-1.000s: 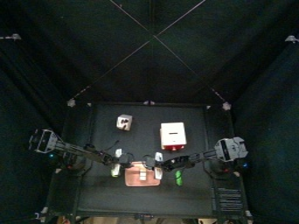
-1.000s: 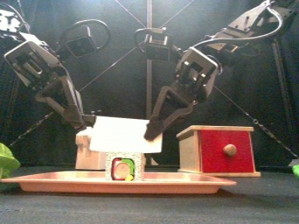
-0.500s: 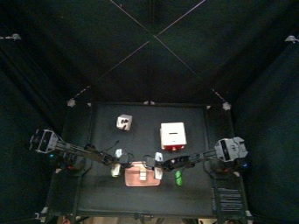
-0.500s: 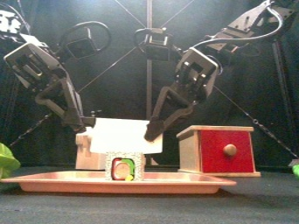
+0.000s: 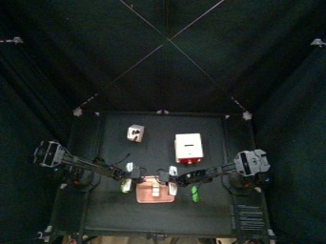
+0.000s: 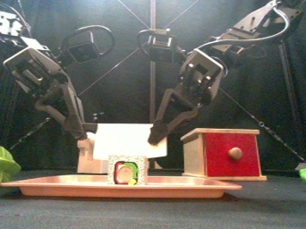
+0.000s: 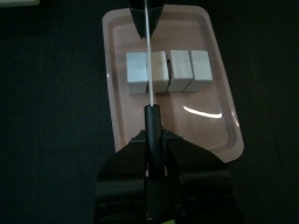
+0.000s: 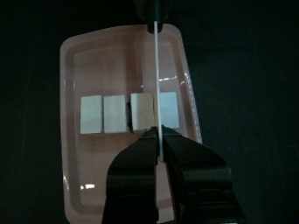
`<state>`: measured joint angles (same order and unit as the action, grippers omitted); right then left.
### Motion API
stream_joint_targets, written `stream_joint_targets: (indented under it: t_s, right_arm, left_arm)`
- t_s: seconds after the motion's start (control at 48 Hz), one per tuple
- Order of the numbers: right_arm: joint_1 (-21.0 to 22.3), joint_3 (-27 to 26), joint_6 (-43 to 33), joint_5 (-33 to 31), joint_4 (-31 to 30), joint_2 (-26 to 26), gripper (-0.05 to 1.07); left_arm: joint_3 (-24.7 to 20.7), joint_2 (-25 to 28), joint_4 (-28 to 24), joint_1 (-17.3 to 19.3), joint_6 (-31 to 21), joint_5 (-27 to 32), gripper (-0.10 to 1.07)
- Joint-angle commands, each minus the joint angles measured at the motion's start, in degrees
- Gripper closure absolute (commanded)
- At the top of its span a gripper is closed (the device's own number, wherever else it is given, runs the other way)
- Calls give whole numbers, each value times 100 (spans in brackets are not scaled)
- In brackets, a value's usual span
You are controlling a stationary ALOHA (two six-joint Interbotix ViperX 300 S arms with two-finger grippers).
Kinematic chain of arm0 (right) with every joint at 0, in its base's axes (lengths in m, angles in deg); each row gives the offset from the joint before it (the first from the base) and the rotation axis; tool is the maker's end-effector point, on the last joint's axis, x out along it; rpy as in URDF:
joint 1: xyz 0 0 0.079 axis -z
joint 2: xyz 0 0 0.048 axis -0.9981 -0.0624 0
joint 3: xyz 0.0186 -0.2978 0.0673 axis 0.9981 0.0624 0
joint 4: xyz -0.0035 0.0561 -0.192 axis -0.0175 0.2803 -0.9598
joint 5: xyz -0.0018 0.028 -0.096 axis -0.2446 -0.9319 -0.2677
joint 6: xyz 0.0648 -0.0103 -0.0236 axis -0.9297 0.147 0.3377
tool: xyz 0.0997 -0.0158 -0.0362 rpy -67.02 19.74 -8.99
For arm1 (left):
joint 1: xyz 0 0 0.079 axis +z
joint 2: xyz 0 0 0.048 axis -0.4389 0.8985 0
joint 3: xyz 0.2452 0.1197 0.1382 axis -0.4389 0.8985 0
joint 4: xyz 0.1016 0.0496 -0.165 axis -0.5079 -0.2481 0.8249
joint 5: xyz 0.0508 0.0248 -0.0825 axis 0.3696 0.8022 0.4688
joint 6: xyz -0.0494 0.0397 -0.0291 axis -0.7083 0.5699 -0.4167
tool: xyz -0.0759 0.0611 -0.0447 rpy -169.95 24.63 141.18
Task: Cut sushi roll
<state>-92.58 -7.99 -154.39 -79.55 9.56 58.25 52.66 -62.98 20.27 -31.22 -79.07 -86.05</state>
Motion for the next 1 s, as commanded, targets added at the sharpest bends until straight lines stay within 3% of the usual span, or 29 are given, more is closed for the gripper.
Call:
stream_joint_targets:
  t_s: [0.0, 0.979]
  right_arm:
    - [44, -237, -9, 35, -18, 105, 84]
    - [18, -167, -9, 26, 246, -246, 84]
  left_arm:
    - [-158, 70, -9, 44, 0, -105, 87]
    - [-229, 668, 9, 44, 9, -413, 87]
